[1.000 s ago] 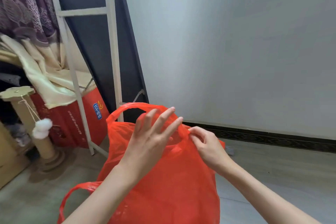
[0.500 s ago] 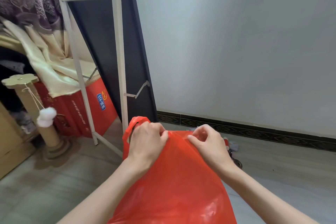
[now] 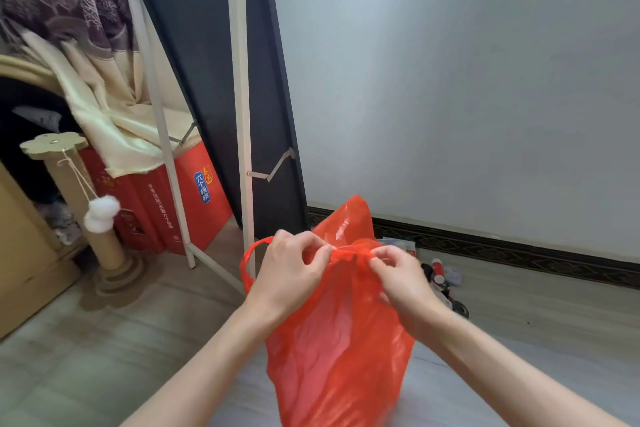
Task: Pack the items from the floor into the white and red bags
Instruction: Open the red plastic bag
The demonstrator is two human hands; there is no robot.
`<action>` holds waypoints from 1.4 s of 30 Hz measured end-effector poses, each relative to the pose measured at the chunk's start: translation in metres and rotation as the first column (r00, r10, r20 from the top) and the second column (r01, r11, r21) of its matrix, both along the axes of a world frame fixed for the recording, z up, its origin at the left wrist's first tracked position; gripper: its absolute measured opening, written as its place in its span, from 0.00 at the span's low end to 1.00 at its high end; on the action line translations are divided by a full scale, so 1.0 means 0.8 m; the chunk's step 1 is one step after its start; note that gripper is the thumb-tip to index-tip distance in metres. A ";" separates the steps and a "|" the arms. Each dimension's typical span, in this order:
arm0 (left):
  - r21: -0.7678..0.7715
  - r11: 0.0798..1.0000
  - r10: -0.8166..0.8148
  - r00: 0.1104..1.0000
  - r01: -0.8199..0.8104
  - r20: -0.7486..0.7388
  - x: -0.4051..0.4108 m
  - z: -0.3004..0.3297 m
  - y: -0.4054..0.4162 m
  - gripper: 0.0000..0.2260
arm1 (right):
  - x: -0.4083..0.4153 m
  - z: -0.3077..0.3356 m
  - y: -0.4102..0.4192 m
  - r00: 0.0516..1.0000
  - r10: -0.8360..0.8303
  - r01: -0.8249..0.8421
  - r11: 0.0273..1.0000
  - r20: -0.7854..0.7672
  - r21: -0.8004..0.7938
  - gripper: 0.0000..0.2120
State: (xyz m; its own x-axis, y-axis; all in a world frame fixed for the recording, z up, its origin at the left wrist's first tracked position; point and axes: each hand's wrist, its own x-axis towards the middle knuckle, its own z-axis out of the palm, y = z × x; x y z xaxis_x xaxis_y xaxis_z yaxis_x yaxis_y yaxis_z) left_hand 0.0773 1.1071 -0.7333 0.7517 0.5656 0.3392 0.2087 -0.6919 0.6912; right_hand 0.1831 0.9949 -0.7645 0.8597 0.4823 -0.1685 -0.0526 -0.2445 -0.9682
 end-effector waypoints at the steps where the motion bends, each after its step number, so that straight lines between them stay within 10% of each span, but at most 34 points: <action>1: 0.028 1.000 -0.011 1.000 0.011 0.002 -0.001 -0.004 0.001 0.06 | 0.004 0.002 -0.001 0.994 -0.003 0.010 0.998 -0.105 0.066 0.09; 6: 0.029 1.000 0.002 1.000 -0.003 0.030 0.001 -0.009 0.001 0.06 | 0.011 0.016 -0.002 0.986 0.010 0.032 0.968 -0.169 0.248 0.14; 13: -0.035 0.998 0.054 0.988 -0.049 0.146 0.002 -0.003 -0.002 0.06 | 0.018 0.014 -0.017 0.903 0.163 -0.180 0.984 0.398 0.004 0.12; 26: -0.350 0.933 0.151 0.972 -0.079 0.182 -0.015 -0.010 0.024 0.06 | 0.043 0.014 -0.064 0.715 0.395 -0.201 0.906 0.576 -0.372 0.10; 29: -0.337 0.939 0.135 0.976 -0.070 0.173 -0.017 -0.011 0.023 0.05 | 0.044 0.017 -0.067 0.816 0.356 -0.132 0.882 0.456 -0.453 0.08; 32: -0.265 0.963 0.100 0.979 -0.050 0.178 -0.016 -0.010 0.016 0.05 | 0.044 0.018 -0.067 0.989 0.148 -0.143 0.969 0.008 -0.203 0.02; 37: -0.175 0.984 0.016 0.983 0.016 0.183 -0.012 -0.003 -0.005 0.06 | 0.051 0.020 -0.062 0.901 -0.117 0.165 0.983 -0.417 0.079 0.10; 40: -0.171 0.984 -0.027 0.988 0.053 0.151 -0.010 -0.001 -0.014 0.05 | 0.056 0.010 -0.064 0.971 -0.225 0.237 0.944 0.079 -0.228 0.08; 42: -0.315 0.947 -0.018 0.986 0.071 0.167 -0.009 0.002 -0.020 0.05 | 0.059 0.011 -0.072 0.852 -0.141 0.352 0.867 0.504 -0.352 0.10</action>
